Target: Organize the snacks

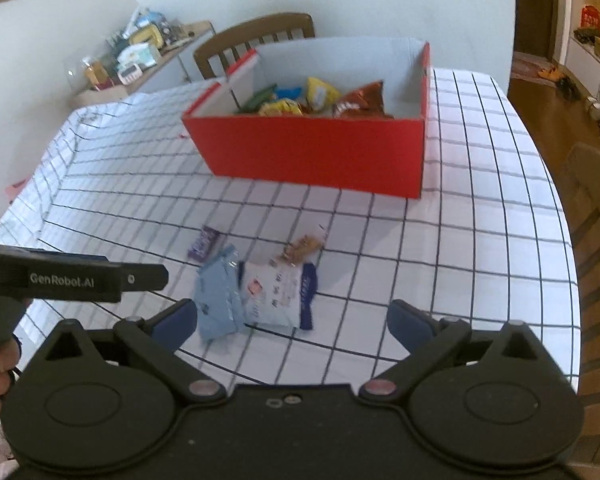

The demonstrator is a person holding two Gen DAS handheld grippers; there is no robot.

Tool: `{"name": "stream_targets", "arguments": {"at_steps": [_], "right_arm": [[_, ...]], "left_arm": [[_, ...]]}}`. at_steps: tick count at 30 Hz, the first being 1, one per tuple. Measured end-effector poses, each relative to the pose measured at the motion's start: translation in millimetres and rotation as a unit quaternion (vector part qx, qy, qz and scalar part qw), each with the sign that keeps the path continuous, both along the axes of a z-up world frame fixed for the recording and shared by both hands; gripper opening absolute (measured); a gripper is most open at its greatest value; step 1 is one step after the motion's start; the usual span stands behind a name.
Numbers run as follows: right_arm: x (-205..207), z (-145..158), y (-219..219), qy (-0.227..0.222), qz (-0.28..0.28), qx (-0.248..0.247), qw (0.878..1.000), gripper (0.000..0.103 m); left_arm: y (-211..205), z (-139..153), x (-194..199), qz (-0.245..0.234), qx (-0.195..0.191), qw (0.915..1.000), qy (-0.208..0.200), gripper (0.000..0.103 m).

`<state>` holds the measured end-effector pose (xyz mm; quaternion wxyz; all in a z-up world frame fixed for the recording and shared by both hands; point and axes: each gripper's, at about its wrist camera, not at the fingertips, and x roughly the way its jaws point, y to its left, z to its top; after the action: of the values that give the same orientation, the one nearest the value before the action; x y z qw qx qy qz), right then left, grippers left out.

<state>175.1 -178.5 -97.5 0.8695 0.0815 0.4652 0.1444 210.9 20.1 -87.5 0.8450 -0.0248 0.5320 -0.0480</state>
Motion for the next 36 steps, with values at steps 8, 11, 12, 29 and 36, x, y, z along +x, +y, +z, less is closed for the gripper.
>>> {"name": "stream_targets", "arguments": {"at_steps": [8, 11, 12, 29, 36], "right_arm": [[8, -17, -5, 0.021, -0.011, -0.004, 1.0, 0.098], [10, -21, -6, 0.027, -0.011, -0.006, 1.0, 0.097], [11, -23, -6, 0.029, -0.012, -0.007, 0.999, 0.097], [27, -39, 0, 0.053, -0.004, -0.016, 0.998, 0.094], [35, -44, 13, 0.058, 0.007, -0.025, 0.998, 0.092]], "left_arm": [[-6, -30, 31, 0.033, -0.029, 0.998, 0.046, 0.084], [-8, -41, 40, 0.041, -0.035, 0.9966, 0.063, 0.083], [-9, -45, 42, 0.044, -0.038, 0.996, 0.067, 0.083], [-4, -67, 51, 0.086, -0.078, 0.9894, 0.088, 0.054], [8, -64, 48, 0.088, -0.064, 0.9912, 0.076, 0.048]]}}
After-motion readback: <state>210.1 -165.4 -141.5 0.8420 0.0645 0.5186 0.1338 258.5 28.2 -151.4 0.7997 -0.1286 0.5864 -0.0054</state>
